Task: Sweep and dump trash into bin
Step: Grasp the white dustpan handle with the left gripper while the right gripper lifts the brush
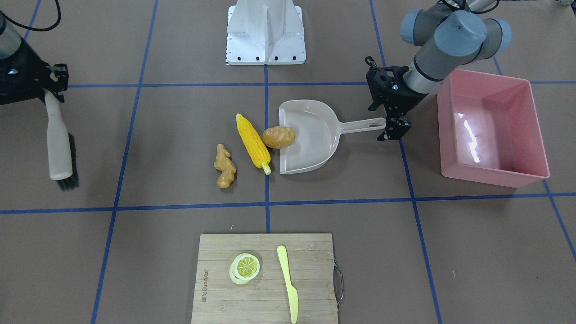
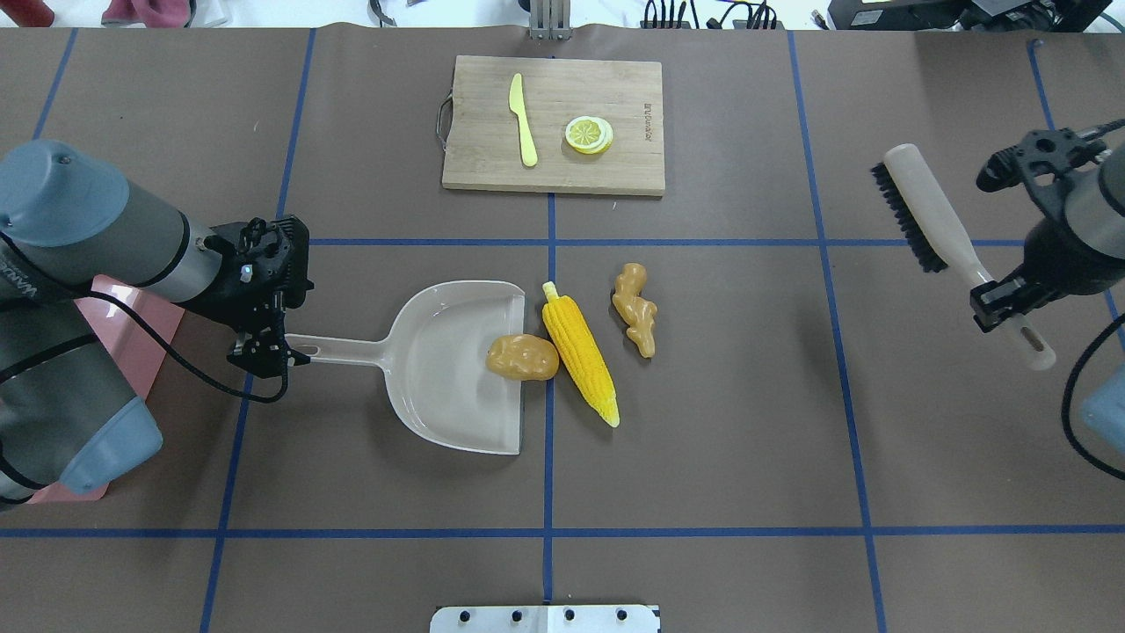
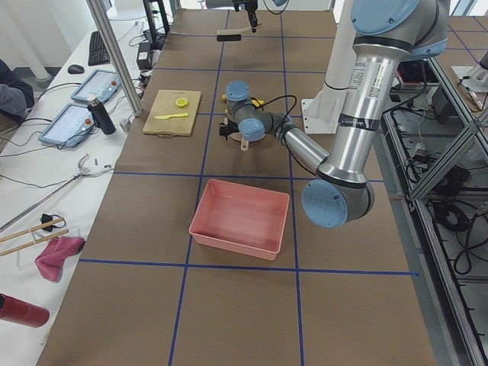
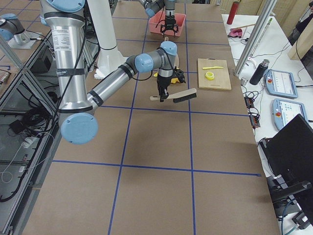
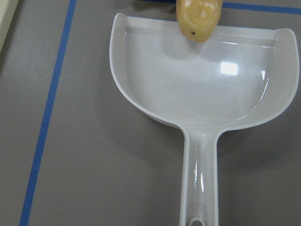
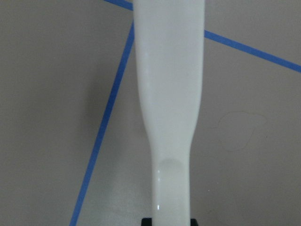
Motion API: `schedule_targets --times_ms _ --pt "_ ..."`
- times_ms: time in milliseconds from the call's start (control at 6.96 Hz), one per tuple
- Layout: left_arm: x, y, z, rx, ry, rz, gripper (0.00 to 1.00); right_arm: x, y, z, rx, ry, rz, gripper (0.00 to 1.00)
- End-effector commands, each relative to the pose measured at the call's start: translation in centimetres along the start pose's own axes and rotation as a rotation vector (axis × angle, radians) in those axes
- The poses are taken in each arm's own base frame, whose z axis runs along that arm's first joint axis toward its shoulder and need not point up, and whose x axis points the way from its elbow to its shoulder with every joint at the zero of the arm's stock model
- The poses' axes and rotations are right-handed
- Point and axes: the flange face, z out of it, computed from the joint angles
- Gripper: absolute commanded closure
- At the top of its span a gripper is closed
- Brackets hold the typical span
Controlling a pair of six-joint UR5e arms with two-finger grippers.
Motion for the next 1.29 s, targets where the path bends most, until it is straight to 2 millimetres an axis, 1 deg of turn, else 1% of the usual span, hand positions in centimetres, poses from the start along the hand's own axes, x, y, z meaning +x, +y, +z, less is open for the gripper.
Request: schedule_targets --times_ms 0,144,287,431,574,718,862,1149 --pt "0.3 1.3 1.2 -0.018 0.024 -0.007 0.01 -7.7 -3.8 1.5 -0.009 0.097 -0.077 1.00" --pt "-0.2 1.9 2.6 -0.041 0.033 -0.020 0.01 -11.6 -5.3 5.2 -0.069 0.134 -0.122 1.00" --pt "-0.3 1.7 2.8 -0.039 0.030 -0.018 0.01 -14.0 -7.2 6.1 -0.069 0.150 -0.081 1.00" --pt "-0.1 1.5 3.2 -0.040 0.035 -0.014 0.02 -17.2 -8.5 7.4 -0.088 0.154 -0.049 1.00" --pt "0.3 0.6 3.7 -0.032 0.044 -0.006 0.02 -19.9 -10.2 8.6 -0.106 0.156 -0.010 1.00" --pt "0.2 0.1 3.8 -0.023 0.042 0.000 0.02 -21.6 -10.7 8.8 -0.108 0.149 0.033 1.00" --pt "0.2 -0.1 3.8 -0.017 0.041 0.008 0.02 -23.5 -9.2 11.1 -0.145 0.163 0.056 1.00" --pt "0.3 0.0 4.9 -0.025 0.051 0.010 0.02 -25.9 -8.1 11.5 -0.180 0.123 0.082 1.00"
